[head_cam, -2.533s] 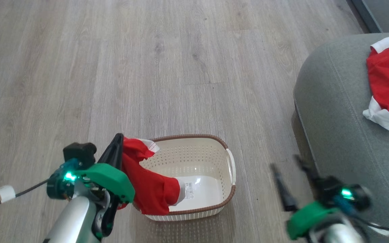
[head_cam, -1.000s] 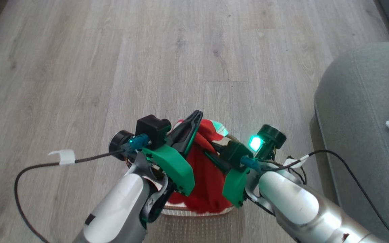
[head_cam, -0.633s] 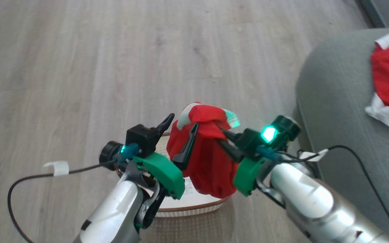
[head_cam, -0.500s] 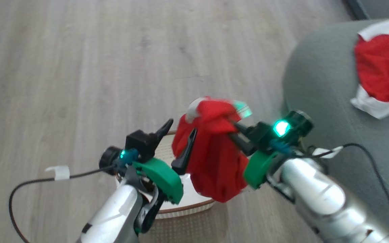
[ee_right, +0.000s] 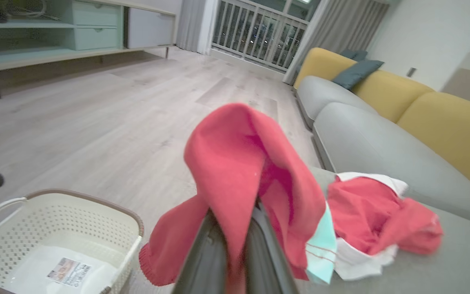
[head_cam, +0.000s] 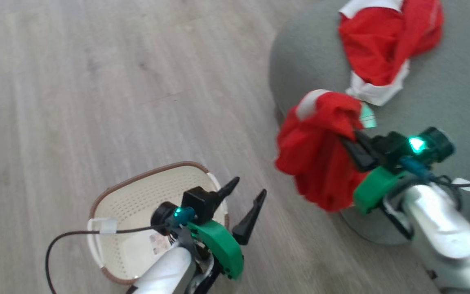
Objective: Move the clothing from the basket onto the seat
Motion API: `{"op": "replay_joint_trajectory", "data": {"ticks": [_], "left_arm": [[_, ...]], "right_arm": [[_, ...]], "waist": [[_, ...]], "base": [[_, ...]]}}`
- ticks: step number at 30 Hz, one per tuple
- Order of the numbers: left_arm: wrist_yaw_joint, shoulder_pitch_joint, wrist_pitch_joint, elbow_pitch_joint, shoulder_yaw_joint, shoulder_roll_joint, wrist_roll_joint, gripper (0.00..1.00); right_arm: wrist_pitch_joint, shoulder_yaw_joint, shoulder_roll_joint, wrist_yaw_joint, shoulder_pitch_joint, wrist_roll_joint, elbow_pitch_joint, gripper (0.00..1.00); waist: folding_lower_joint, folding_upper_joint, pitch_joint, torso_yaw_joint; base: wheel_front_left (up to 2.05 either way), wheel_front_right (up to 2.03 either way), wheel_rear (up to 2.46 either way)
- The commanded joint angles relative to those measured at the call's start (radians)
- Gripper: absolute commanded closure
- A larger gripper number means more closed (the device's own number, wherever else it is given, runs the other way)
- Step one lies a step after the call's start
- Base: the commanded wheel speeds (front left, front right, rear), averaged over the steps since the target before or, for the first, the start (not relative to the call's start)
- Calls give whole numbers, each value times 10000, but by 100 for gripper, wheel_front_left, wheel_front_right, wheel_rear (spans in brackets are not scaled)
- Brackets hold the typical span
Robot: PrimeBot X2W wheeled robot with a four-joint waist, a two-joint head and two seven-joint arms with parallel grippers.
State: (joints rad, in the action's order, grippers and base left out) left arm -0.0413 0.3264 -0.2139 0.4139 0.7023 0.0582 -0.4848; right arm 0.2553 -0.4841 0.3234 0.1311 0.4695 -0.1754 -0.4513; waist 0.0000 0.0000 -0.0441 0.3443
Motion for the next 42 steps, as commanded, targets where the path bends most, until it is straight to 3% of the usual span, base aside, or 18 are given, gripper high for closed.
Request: {"op": "replay_joint_trajectory", "data": {"ticks": [1, 9, 19, 25, 30, 35, 40, 42], "left_arm": [[-19, 437, -148, -198, -143, -50, -139, 0], [153, 609, -291, 59, 373, -76, -505, 0], [336, 739, -385, 179, 756, -78, -861, 0], [435, 1010, -416, 100, 916, -79, -834, 0], [337, 1367, -419, 280, 1082, -74, -669, 0], [315, 1774, -427, 418, 1084, -15, -512, 0], [339, 2123, -375, 513, 1138, 250, -268, 0], [382, 2254, -316, 472, 1149, 394, -168, 0]], "right_arm": [[65, 213, 221, -4, -14, 84, 386, 100], [65, 1133, 513, -4, -513, 116, 588, 100], [65, 1728, 555, -4, -735, 54, 610, 100], [65, 2193, 583, -4, -262, -389, 376, 100], [65, 2005, 905, -4, 928, -598, -262, 100], [65, 1962, 1499, -4, 3072, -938, -691, 100], [65, 3155, 2448, -4, 5815, -1704, -1469, 100], [-12, 3716, 3131, -4, 6808, -1876, -1928, 100]], "waist": [[0, 0, -39, 409], [0, 0, 40, 666], [0, 0, 127, 502], [0, 0, -607, 143], [0, 0, -1656, -377], [0, 0, -2796, -762], [0, 0, -3827, -1107], [0, 0, -4247, -1265]], "base": [[0, 0, 0], [0, 0, 0], [0, 0, 0], [0, 0, 0], [0, 0, 0], [0, 0, 0], [0, 0, 0], [0, 0, 0]]}}
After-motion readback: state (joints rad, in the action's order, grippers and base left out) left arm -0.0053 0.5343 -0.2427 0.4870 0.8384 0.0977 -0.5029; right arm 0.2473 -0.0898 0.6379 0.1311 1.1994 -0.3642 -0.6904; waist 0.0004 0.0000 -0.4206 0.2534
